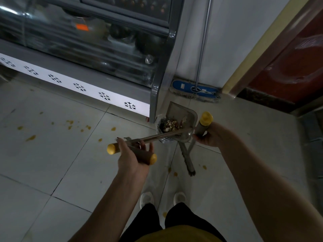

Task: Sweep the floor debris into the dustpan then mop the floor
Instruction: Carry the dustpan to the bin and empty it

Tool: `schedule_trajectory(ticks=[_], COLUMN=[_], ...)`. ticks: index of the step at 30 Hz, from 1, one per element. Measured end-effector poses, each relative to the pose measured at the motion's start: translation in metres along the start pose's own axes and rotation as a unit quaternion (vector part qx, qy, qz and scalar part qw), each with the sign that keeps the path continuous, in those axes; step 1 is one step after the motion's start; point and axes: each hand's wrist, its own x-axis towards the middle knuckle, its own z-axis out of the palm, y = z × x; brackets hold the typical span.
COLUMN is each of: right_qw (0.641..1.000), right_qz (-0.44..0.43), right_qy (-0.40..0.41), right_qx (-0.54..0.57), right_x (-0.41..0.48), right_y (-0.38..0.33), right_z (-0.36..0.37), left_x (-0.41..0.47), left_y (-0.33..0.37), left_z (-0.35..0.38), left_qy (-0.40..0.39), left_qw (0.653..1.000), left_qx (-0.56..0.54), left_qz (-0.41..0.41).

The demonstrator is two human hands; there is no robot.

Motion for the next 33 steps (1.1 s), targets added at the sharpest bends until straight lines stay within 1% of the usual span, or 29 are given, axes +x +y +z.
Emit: schedule_trajectory(ticks=[2, 5, 8, 11, 13, 16, 20, 23, 26, 29, 33], right_qw=[1.0, 1.0, 1.0, 1.0, 1.0, 1.0, 1.0, 0.999, 1.0, 1.0, 1.0], right_qz=[0.004, 0.007, 0.006, 0.017, 0.021, 0.014, 0.015, 0.017, 0.011, 0.015, 0.019], right_qy=[-0.006, -0.021, -0.022, -0.018, -0.019, -0.016, -0.018, -0.025, -0.016, -0.012, -0.017], right_qx=[0.003, 0.0, -0.001, -0.002, -0.001, -0.006, -0.019, -0.013, 0.0, -0.003, -0.007], right_x=[0.002, 0.004, 0.004, 0.003, 0.003, 0.005, 0.008, 0.01, 0.009, 0.007, 0.003], right_y=[0.001, 0.001, 0.003, 0.005, 0.007, 0.008, 0.012, 0.015, 0.014, 0.012, 0.009], right_z=[0.002, 0.005, 0.008, 0.01, 0.01, 0.008, 0.004, 0.0, -0.003, -0.008, -0.01], left_x=[-0.001, -0.006, -0.011, -0.013, -0.012, -0.011, -0.01, -0.01, -0.011, -0.012, -0.016], left_y=[-0.001, -0.003, -0.007, -0.011, -0.014, -0.018, -0.022, -0.026, -0.024, -0.017, -0.012], left_z=[0.0, 0.0, 0.001, 0.003, 0.003, 0.003, -0.002, -0.008, -0.011, -0.014, -0.019], left_qy=[0.008, 0.005, -0.037, -0.069, -0.066, -0.036, -0.002, -0.004, -0.016, -0.009, -0.009], left_qw=[1.0, 0.997, 0.994, 0.992, 0.992, 0.994, 0.997, 0.997, 0.997, 0.997, 0.996], left_qx=[0.027, 0.07, 0.071, 0.048, 0.043, 0.059, 0.017, -0.009, -0.035, -0.055, -0.076], left_qz=[-0.005, -0.033, -0.075, -0.094, -0.094, -0.085, -0.078, -0.074, -0.063, -0.049, -0.05])
